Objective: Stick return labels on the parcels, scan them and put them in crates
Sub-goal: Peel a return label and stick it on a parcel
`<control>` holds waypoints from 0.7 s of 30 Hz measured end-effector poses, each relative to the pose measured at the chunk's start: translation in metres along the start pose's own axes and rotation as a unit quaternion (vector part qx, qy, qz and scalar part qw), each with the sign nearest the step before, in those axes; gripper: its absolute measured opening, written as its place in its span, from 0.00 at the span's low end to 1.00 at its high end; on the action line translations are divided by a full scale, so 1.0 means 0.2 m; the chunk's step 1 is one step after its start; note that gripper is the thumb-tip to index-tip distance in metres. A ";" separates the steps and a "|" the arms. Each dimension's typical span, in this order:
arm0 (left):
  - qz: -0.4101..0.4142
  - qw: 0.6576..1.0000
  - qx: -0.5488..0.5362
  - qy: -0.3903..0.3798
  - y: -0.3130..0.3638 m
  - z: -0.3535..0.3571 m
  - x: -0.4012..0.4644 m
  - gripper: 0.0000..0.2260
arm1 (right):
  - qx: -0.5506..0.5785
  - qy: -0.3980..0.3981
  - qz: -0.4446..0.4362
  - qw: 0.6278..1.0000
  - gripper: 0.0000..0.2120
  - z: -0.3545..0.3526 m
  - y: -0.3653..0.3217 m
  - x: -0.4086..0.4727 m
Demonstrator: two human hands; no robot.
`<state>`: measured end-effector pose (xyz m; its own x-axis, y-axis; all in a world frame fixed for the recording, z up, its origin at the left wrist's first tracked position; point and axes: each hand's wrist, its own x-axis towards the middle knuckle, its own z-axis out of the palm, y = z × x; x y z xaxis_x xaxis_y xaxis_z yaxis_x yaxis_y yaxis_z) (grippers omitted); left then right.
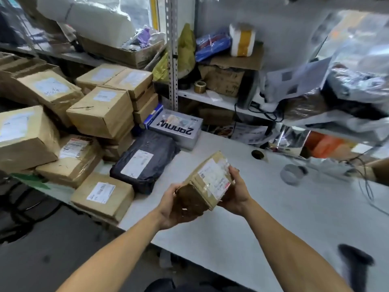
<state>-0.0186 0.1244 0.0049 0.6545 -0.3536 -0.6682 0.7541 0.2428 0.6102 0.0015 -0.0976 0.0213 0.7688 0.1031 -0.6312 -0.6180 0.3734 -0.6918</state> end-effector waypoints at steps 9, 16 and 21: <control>0.053 0.990 0.129 -0.007 -0.24 0.54 0.24 0.28 | -0.255 0.031 -0.058 0.965 0.36 -0.64 -0.18 -0.16; 0.051 0.981 0.167 -0.086 -0.32 0.86 0.38 0.48 | -0.239 0.082 -0.105 0.962 0.32 -0.97 -0.24 -0.26; 0.017 0.992 0.065 -0.106 -0.45 0.98 0.47 0.49 | -0.279 0.421 -0.207 0.838 0.21 -1.33 -0.15 -0.43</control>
<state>-0.0363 -0.1078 -0.0293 0.6431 -0.5328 -0.5500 0.7097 0.1450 0.6894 -0.0905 -0.3630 0.0027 0.6922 -0.7041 -0.1584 -0.4890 -0.2960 -0.8205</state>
